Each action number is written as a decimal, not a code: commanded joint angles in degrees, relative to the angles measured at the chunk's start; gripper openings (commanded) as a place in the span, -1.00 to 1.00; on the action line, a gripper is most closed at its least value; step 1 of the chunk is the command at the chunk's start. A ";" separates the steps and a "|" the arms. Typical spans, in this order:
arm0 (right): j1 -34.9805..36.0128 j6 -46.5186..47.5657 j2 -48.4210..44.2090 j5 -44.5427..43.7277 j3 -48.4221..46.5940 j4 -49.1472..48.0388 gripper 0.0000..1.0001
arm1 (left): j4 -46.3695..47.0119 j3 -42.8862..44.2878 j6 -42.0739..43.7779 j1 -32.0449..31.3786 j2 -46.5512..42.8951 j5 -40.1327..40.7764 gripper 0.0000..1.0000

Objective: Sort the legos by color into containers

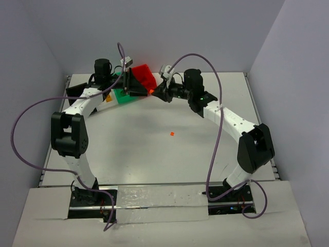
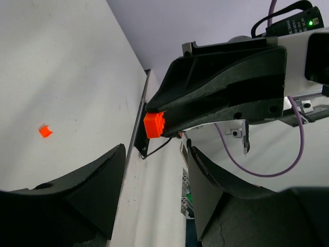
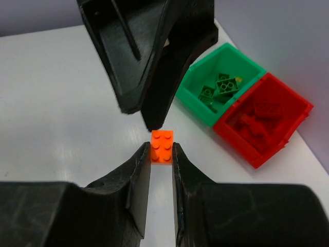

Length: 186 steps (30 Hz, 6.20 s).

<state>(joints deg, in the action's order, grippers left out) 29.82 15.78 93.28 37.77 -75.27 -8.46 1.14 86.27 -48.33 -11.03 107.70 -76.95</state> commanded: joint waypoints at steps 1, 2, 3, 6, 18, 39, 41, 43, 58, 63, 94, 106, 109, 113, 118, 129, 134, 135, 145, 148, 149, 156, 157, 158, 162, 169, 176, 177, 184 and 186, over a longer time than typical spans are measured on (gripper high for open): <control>0.95 -0.83 -3.64 -1.55 1.11 -6.31 -1.00 | 10.50 -1.49 -8.22 -1.04 -1.98 -4.36 0.20; 1.01 -0.77 -3.70 -1.49 1.23 -6.37 -1.00 | 11.40 -1.73 -9.06 -1.22 -2.04 -4.41 0.19; 1.15 -0.75 -3.78 -1.41 1.33 -6.39 -1.00 | 11.93 -1.87 -9.62 -1.34 -2.11 -4.38 0.18; 1.75 -0.40 -4.21 -1.21 1.53 -6.39 -1.00 | 13.65 -2.44 -12.03 -1.48 -2.14 -3.65 0.15; 3.32 0.83 -5.31 -1.30 1.79 -5.86 -1.00 | 26.97 -5.79 -23.97 -1.54 -1.88 -3.29 -0.41; 2.53 2.04 -5.45 -8.88 0.69 4.67 0.65 | -37.22 9.87 34.55 17.74 -5.70 19.47 -1.00; 1.74 1.91 -5.54 -9.21 0.95 7.15 0.65 | -43.51 13.36 42.70 19.86 -5.12 29.38 -1.00; 0.60 2.30 -5.65 -9.81 1.39 12.15 0.65 | -44.78 13.09 44.07 23.09 -6.26 41.28 -1.00; -9.11 2.44 -4.49 -8.81 3.64 27.58 0.68 | -40.44 17.38 52.11 26.23 5.06 72.59 -0.98; -10.92 1.97 -4.29 -8.59 3.77 28.23 0.68 | -38.85 21.03 53.95 25.92 10.33 72.38 -0.69; -27.14 -5.59 -0.21 -0.65 -0.17 33.31 0.70 | -40.13 -1.61 99.62 -22.54 -3.48 31.36 0.10; -28.73 -4.80 -1.56 0.79 0.80 33.77 0.70 | -36.89 5.35 110.02 -27.15 8.00 29.67 0.09; -29.11 -4.79 -1.91 0.90 1.13 33.86 0.70 | -37.01 8.04 109.12 -27.42 11.08 30.10 0.09; -29.38 -4.45 -2.53 1.17 1.79 34.08 0.70 | -37.37 10.20 108.41 -27.95 13.87 30.59 0.08; -29.38 -3.50 -2.99 1.25 1.73 34.91 0.70 | -39.50 11.92 108.47 -28.44 17.05 30.79 0.07; -31.66 -3.30 -2.14 2.30 1.36 35.01 0.70 | -39.48 10.95 105.39 -30.02 19.48 33.61 0.04; -32.10 -3.83 -1.79 2.41 1.00 35.09 0.70 | -38.20 8.53 106.15 -30.19 19.47 36.97 0.00; -32.24 -4.06 -1.70 2.72 0.91 35.14 0.70 | -37.53 7.50 106.16 -30.19 19.25 37.61 0.00; -32.56 -4.69 -1.44 3.61 0.81 35.16 0.70 | -33.16 4.20 105.63 -30.13 18.70 41.34 0.00; -32.65 -4.55 -1.59 3.56 0.76 35.16 0.71 | -33.66 4.17 106.40 -30.04 18.83 42.43 -0.14; -32.63 -4.46 -1.61 3.47 0.74 35.18 0.71 | -33.59 3.67 107.05 -29.88 18.50 42.63 -0.21; -32.80 -4.77 -1.20 3.63 0.50 35.18 0.71 | -33.48 -0.09 109.32 -29.32 15.48 41.47 -0.42; -32.80 -4.79 -1.11 3.69 0.48 35.18 0.71 | -33.35 -0.33 109.20 -29.32 15.37 41.38 -0.47; -32.80 -4.79 -1.14 3.66 0.54 35.18 0.71 | -33.31 -0.52 109.09 -29.32 15.23 41.47 -0.51; -32.80 -4.71 -1.26 3.96 0.65 35.09 0.71 | -33.22 -1.43 109.41 -29.24 14.27 42.31 -0.65; -32.61 -5.19 -1.28 4.53 0.10 34.23 0.71 | -33.70 1.59 100.31 -26.37 9.24 39.76 -0.99; -31.23 -5.85 -1.68 2.99 -0.42 33.33 0.84 | -34.36 6.30 74.18 -13.43 -0.27 34.68 -1.00; -30.97 -5.85 -1.61 2.82 -0.49 33.39 0.85 | -34.41 6.42 73.21 -11.50 -1.44 34.68 -1.00; -27.22 -6.11 -0.05 1.37 -2.67 33.69 1.00 | -32.93 5.75 55.91 10.04 -10.44 42.14 -1.00; -26.61 -6.12 0.38 1.01 -3.18 33.67 1.00 | -30.90 4.25 53.66 14.79 -11.93 47.05 -1.00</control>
<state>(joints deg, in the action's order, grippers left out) 1.73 10.05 93.22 39.61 -74.99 26.48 -31.75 90.80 15.63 -2.81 98.79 -36.33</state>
